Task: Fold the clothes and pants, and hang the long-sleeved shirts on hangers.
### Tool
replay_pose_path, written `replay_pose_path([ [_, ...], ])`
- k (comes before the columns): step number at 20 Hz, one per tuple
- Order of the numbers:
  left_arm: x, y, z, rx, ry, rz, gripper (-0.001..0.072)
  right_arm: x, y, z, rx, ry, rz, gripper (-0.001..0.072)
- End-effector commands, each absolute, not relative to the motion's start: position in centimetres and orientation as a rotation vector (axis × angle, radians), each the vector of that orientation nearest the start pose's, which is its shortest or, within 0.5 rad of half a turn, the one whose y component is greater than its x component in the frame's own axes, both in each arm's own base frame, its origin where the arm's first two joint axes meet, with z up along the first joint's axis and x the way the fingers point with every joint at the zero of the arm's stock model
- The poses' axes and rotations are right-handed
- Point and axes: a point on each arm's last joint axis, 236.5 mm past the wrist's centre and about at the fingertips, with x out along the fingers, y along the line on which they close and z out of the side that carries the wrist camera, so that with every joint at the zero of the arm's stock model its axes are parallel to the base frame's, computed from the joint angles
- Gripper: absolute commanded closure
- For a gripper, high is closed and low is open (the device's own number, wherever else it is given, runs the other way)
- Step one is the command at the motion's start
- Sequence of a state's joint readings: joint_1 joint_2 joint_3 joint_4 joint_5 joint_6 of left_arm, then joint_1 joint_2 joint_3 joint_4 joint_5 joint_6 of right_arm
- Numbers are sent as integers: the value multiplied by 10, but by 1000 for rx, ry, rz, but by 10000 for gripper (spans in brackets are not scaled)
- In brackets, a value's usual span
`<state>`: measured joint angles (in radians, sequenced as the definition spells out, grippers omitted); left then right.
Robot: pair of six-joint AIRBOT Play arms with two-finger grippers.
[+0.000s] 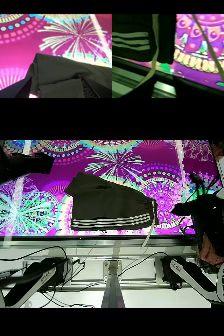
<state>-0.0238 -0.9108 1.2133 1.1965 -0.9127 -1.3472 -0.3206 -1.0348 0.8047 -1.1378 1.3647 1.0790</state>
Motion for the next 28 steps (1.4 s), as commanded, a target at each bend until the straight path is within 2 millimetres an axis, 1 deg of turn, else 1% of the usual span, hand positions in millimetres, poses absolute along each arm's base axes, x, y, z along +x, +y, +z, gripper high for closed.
replay_pose_path([
  [1, 393, -72, 217, -59, 596, -287, 15, 248, 31, -79, 470, 1415, 283, 137],
  [3, 389, -60, 198, 6, 669, -255, 15, 243, 31, -99, 499, 1472, 279, 144],
  [5, 384, -45, 174, 74, 757, -218, 16, 239, 39, -113, 553, 1524, 307, 162],
  [6, 381, -36, 157, 107, 806, -196, 34, 238, 44, -120, 577, 1539, 333, 163],
  [7, 377, -28, 140, 137, 853, -176, 107, 239, 49, -124, 597, 1541, 354, 166],
  [8, 372, -20, 122, 154, 898, -158, 178, 243, 54, -125, 619, 1529, 376, 202],
  [9, 366, -14, 105, 146, 939, -146, 215, 248, 58, -125, 638, 1504, 397, 257],
  [10, 359, -6, 87, 131, 983, -128, 216, 255, 60, -123, 649, 1472, 404, 273],
  [11, 352, 4, 70, 109, 1025, -104, 216, 260, 62, -120, 658, 1446, 413, 320],
  [12, 343, 16, 52, 67, 1071, -65, 216, 264, 65, -118, 669, 1427, 427, 343],
  [13, 332, 26, 35, 17, 1117, -25, 216, 265, 68, -115, 681, 1419, 437, 344],
  [15, 304, 35, -4, -111, 1236, 7, 216, 263, 75, -110, 710, 1424, 464, 343],
  [16, 290, 34, -22, -162, 1294, -2, 216, 262, 78, -108, 720, 1426, 477, 343],
  [17, 276, 28, -39, -215, 1356, -39, 215, 262, 79, -107, 724, 1426, 482, 337],
  [19, 257, 11, -61, -314, 1442, -129, 216, 264, 77, -109, 712, 1421, 470, 246],
  [20, 252, 5, -70, -353, 1466, -163, 216, 264, 76, -109, 712, 1420, 467, 246],
  [22, 247, -7, -86, -397, 1514, -216, 216, 265, 76, -109, 712, 1420, 465, 244],
  [25, 250, -22, -107, -477, 1546, -275, 216, 268, 73, -111, 707, 1410, 448, 245],
  [28, 257, -46, -116, -563, 1531, -394, 216, 270, 72, -112, 729, 1409, 422, 245],
])
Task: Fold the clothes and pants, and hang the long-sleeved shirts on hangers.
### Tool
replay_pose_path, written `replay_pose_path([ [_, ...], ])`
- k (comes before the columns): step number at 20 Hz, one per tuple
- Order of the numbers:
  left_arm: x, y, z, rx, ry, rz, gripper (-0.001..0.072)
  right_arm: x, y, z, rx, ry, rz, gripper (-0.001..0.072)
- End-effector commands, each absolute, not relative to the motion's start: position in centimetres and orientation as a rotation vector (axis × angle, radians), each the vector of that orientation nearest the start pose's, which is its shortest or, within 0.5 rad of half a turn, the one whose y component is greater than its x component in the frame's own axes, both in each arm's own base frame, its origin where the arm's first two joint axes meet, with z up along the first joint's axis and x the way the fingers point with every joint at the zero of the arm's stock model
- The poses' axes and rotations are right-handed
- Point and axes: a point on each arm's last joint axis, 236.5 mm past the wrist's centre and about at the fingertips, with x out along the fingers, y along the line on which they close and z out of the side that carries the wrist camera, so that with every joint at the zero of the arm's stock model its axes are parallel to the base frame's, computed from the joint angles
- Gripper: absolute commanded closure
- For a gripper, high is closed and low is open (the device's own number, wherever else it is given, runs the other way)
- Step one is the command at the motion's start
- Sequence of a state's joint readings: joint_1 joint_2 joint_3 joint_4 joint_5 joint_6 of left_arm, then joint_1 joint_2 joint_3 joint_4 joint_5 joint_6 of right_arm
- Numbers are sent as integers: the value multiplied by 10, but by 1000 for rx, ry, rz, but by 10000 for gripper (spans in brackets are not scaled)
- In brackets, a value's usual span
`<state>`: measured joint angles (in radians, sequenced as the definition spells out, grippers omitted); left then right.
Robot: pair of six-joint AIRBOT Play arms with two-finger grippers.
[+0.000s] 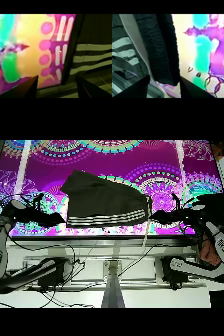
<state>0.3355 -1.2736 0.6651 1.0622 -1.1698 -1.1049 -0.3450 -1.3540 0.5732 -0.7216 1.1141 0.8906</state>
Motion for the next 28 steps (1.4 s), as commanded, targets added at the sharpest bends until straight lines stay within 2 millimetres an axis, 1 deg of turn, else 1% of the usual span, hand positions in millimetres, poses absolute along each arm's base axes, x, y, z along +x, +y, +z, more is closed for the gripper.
replay_pose_path([
  [1, 259, -51, -119, -586, 1529, -421, 217, 271, 73, -111, 734, 1405, 422, 245],
  [4, 251, -60, -130, -590, 1568, -477, 235, 275, 78, -109, 745, 1393, 428, 263],
  [5, 248, -63, -133, -587, 1584, -491, 269, 275, 82, -110, 729, 1396, 437, 262],
  [7, 245, -68, -136, -573, 1600, -510, 373, 279, 91, -115, 675, 1390, 441, 263],
  [8, 245, -70, -137, -563, 1602, -518, 373, 281, 97, -116, 653, 1382, 445, 309],
  [9, 245, -72, -137, -556, 1601, -522, 431, 284, 101, -116, 639, 1374, 453, 372],
  [10, 246, -72, -136, -552, 1601, -525, 553, 287, 105, -114, 626, 1364, 464, 435],
  [11, 248, -72, -136, -549, 1596, -525, 595, 292, 106, -111, 603, 1348, 480, 518],
  [13, 256, -70, -132, -538, 1577, -524, 693, 306, 106, -98, 575, 1311, 510, 608],
  [14, 262, -69, -129, -533, 1561, -526, 693, 312, 108, -89, 570, 1297, 533, 636],
  [15, 271, -68, -123, -526, 1537, -527, 693, 318, 111, -77, 569, 1285, 567, 681],
  [17, 292, -65, -104, -500, 1467, -534, 693, 326, 118, -52, 558, 1266, 644, 685],
  [18, 304, -64, -90, -488, 1423, -542, 694, 330, 121, -37, 556, 1253, 685, 688],
  [19, 319, -63, -71, -469, 1361, -547, 693, 336, 126, -20, 560, 1229, 726, 688],
  [20, 336, -62, -48, -454, 1285, -551, 694, 344, 129, -3, 560, 1190, 751, 688],
  [21, 351, -63, -23, -439, 1207, -556, 693, 354, 130, 17, 550, 1134, 767, 688],
  [22, 365, -62, 7, -416, 1121, -561, 694, 362, 130, 37, 526, 1078, 774, 688],
  [23, 377, -62, 37, -390, 1040, -566, 693, 370, 129, 62, 490, 1012, 782, 689],
  [24, 386, -63, 70, -364, 954, -573, 693, 374, 129, 87, 448, 949, 788, 688],
  [26, 399, -66, 149, -301, 751, -580, 693, 378, 128, 147, 349, 801, 797, 688],
  [28, 401, -66, 231, -235, 535, -561, 694, 370, 130, 219, 242, 629, 803, 689],
])
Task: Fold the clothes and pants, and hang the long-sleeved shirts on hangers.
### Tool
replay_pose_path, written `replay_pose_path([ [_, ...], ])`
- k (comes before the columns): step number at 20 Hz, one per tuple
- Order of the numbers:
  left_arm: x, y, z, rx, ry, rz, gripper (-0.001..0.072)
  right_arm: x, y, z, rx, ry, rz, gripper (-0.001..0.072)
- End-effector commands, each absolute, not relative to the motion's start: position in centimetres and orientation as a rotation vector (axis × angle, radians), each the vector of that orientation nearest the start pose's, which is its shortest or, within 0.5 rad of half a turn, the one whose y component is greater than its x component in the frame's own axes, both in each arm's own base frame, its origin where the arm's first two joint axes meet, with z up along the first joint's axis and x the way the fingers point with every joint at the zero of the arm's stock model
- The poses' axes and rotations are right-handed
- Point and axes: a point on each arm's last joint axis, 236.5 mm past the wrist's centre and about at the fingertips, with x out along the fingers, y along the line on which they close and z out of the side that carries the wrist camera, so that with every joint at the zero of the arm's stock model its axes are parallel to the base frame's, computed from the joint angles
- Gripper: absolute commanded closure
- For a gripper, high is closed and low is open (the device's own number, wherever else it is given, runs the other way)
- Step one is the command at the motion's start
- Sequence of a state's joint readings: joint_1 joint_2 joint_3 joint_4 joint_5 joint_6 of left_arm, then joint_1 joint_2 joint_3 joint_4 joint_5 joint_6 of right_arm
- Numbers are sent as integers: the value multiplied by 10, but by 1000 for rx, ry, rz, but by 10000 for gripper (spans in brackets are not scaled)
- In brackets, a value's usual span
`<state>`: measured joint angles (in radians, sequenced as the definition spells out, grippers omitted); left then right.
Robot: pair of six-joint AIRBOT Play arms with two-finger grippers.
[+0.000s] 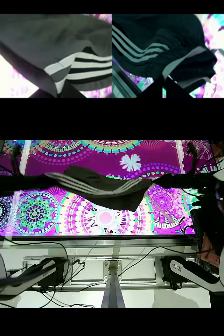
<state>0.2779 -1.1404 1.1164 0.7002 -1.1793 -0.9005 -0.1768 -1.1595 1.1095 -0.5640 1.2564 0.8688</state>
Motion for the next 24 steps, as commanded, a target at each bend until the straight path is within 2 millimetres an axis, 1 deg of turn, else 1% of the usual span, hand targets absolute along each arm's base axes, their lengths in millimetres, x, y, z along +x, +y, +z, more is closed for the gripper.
replay_pose_path([
  [1, 398, -65, 272, -203, 422, -539, 694, 362, 131, 252, 189, 547, 804, 689],
  [2, 390, -62, 317, -171, 295, -502, 694, 350, 133, 286, 137, 463, 800, 689],
  [3, 378, -58, 356, -140, 176, -456, 694, 335, 135, 323, 83, 369, 791, 689],
  [4, 360, -52, 394, -116, 53, -404, 694, 318, 137, 358, 34, 275, 779, 689],
  [5, 338, -51, 425, -95, -49, -368, 694, 298, 141, 386, -12, 201, 776, 690],
  [6, 314, -54, 446, -74, -118, -356, 695, 275, 145, 411, -44, 136, 773, 690],
  [7, 287, -60, 462, -55, -168, -351, 695, 254, 148, 430, -53, 89, 768, 690],
  [8, 265, -63, 472, -45, -199, -336, 695, 232, 152, 446, -59, 46, 765, 690],
  [9, 245, -63, 479, -33, -224, -307, 696, 214, 155, 456, -68, 12, 763, 690],
  [10, 229, -59, 483, -19, -241, -266, 696, 198, 158, 463, -72, -16, 759, 690],
  [11, 217, -51, 486, -13, -252, -212, 696, 188, 159, 469, -49, -32, 753, 691],
  [12, 211, -38, 486, -14, -253, -147, 697, 183, 159, 474, 1, -35, 748, 691],
  [13, 211, -24, 485, -15, -250, -83, 698, 184, 158, 477, 49, -27, 743, 692],
  [14, 218, -13, 483, -17, -237, -43, 698, 191, 156, 477, 79, -17, 736, 692],
  [15, 235, -6, 474, -26, -200, -33, 698, 204, 153, 473, 108, 9, 733, 692],
  [16, 256, -4, 461, -50, -145, -46, 698, 220, 150, 465, 156, 56, 733, 691],
  [17, 284, -7, 440, -107, -62, -93, 698, 241, 148, 450, 202, 124, 735, 692],
  [18, 314, -11, 413, -147, 35, -138, 698, 266, 145, 429, 243, 210, 738, 691],
  [20, 376, -24, 343, -172, 256, -229, 698, 317, 140, 370, 314, 397, 740, 691],
  [21, 405, -35, 304, -175, 359, -271, 698, 341, 138, 335, 343, 497, 729, 691],
  [22, 429, -48, 268, -164, 442, -314, 698, 365, 136, 292, 357, 608, 707, 690],
  [23, 452, -63, 227, -156, 527, -353, 698, 383, 134, 250, 358, 711, 681, 690],
  [24, 469, -77, 190, -170, 606, -379, 698, 400, 132, 206, 353, 812, 652, 689],
])
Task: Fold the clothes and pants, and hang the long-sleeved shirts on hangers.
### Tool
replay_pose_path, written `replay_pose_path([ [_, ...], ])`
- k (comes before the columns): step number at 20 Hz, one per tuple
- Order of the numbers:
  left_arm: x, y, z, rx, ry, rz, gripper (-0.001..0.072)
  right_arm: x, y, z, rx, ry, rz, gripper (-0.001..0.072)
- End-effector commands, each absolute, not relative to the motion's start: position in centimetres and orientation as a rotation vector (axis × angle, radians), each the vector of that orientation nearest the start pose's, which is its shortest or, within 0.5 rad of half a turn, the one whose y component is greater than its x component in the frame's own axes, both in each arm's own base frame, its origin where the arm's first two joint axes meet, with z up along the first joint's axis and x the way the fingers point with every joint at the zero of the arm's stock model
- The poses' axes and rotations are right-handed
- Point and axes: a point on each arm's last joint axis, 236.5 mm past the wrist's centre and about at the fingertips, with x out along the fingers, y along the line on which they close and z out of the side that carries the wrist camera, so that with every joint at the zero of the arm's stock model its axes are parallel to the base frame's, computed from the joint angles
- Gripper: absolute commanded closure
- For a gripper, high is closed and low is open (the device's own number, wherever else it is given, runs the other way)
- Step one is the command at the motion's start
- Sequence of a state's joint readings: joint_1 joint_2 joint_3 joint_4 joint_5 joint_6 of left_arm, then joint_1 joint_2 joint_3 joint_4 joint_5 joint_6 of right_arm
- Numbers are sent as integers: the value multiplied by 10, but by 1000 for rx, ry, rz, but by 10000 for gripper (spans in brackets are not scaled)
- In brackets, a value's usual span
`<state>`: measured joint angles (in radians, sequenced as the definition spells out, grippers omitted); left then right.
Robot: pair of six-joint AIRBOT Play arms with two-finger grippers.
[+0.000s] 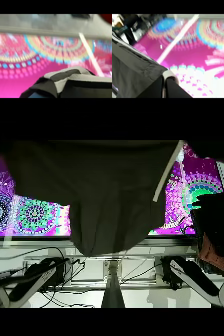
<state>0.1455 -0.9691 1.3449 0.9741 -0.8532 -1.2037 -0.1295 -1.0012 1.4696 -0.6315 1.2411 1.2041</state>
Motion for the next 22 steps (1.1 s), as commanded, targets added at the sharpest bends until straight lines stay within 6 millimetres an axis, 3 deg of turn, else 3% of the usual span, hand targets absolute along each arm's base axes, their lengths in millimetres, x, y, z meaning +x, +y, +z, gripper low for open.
replay_pose_path([
  [1, 481, -89, 153, -181, 683, -400, 698, 416, 128, 167, 348, 890, 618, 689],
  [2, 488, -99, 121, -189, 751, -415, 698, 430, 125, 138, 348, 941, 589, 689],
  [4, 492, -108, 85, -202, 831, -429, 698, 457, 116, 95, 380, 988, 534, 689],
  [7, 473, -117, 76, -198, 911, -479, 698, 468, 104, 62, 390, 1038, 490, 690],
  [9, 435, -128, 75, -194, 1032, -557, 698, 461, 94, 54, 341, 1080, 476, 690],
  [12, 364, -157, 75, -211, 1266, -676, 698, 438, 56, 30, 164, 1213, 406, 690],
  [14, 333, -176, 78, -207, 1335, -715, 698, 408, 20, 11, 31, 1363, 339, 690],
  [17, 280, -201, 79, -180, 1429, -774, 698, 372, -20, 1, -126, 1537, 262, 690],
  [22, 186, -242, 43, -136, 1634, -882, 696, 383, -36, 0, -289, 1485, 310, 689],
])
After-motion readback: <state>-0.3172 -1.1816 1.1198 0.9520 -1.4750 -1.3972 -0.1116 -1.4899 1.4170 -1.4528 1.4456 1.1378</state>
